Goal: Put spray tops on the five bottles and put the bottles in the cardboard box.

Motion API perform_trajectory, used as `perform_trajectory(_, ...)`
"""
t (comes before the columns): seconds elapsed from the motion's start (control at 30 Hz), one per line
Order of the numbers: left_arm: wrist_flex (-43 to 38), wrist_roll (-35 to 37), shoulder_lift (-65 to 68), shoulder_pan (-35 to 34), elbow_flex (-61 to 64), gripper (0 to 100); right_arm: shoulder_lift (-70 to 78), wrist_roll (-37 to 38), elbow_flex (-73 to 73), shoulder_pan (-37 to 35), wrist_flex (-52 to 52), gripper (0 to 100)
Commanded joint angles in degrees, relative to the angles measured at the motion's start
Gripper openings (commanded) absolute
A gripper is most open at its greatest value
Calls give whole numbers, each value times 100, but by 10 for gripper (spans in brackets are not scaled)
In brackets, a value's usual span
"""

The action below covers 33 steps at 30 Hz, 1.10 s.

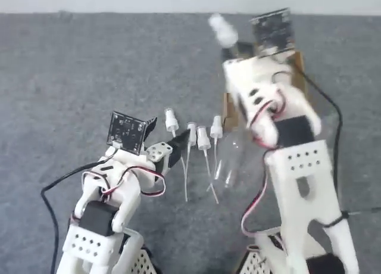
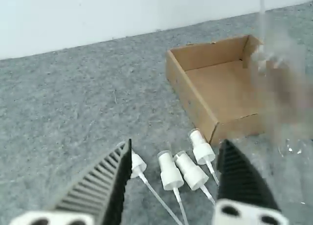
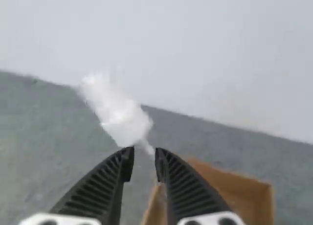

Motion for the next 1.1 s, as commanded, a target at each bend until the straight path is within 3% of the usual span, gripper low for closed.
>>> perform_trajectory(0.0,-176,53,-114,-44,-40,171,549,114,-70,435,-796,5)
perform_trajectory(0.2,-255,53,-114,-44,57,98,1226,123,-88,725,-1165,5)
perform_trajectory(0.47,-809,53,-114,-53,382,95,611,809,-440,1446,760,6)
perform_trajectory(0.6,-800,53,-114,-53,391,94,259,862,-440,1657,1174,6)
perform_trajectory(0.8,-791,53,-114,-53,391,94,-13,1653,-431,1798,1525,6)
perform_trajectory(0.97,-791,53,-114,-53,391,94,-57,2163,-404,2475,1684,8)
perform_trajectory(1.07,-791,53,-114,-53,391,94,-84,2426,-404,2844,2563,81)
